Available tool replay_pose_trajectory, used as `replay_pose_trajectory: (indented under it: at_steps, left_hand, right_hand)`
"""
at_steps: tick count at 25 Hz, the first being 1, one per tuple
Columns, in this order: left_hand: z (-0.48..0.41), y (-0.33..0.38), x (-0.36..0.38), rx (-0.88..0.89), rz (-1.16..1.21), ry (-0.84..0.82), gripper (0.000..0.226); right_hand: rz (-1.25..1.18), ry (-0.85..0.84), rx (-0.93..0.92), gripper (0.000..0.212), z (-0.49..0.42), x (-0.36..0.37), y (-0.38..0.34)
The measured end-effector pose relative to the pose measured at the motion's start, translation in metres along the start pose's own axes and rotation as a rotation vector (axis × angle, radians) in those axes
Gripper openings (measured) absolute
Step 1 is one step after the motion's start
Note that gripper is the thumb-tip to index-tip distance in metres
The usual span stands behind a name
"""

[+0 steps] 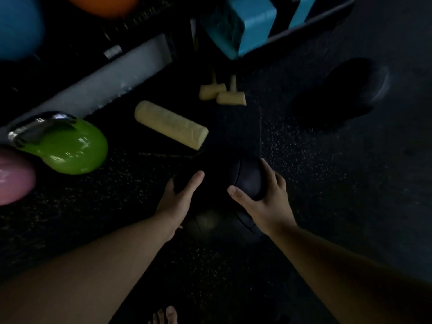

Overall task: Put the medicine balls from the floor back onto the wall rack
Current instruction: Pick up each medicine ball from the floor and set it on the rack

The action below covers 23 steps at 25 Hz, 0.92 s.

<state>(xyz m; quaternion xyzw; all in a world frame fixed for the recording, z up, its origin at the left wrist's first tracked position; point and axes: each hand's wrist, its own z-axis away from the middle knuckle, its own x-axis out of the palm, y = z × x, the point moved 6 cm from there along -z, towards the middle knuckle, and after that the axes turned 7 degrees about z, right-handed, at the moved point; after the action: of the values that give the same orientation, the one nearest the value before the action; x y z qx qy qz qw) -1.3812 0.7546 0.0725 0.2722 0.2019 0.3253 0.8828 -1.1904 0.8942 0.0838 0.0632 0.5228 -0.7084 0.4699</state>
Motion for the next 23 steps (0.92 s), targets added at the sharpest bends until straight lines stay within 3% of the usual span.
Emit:
replay_pose_trajectory:
  at_steps: [3, 12, 17, 23]
  left_hand:
    - [0.061, 0.091, -0.051, 0.107, 0.093, 0.076, 0.156]
    - [0.34, 0.377, -0.222, 0.54, 0.336, 0.239, 0.117]
    - [0.515, 0.494, -0.33, 0.819, 0.385, 0.346, 0.102]
    - [0.655, 0.579, -0.449, 1.021, 0.39, 0.452, 0.105]
  right_hand:
    - [-0.032, 0.01, -0.13, 0.125, 0.017, -0.041, -0.108]
    - [-0.133, 0.077, -0.512, 0.132, 0.155, -0.21, -0.486]
    - [-0.168, 0.12, -0.776, 0.134, 0.266, -0.28, -0.682]
    - [-0.265, 0.1, -0.976, 0.125, 0.363, -0.301, -0.846]
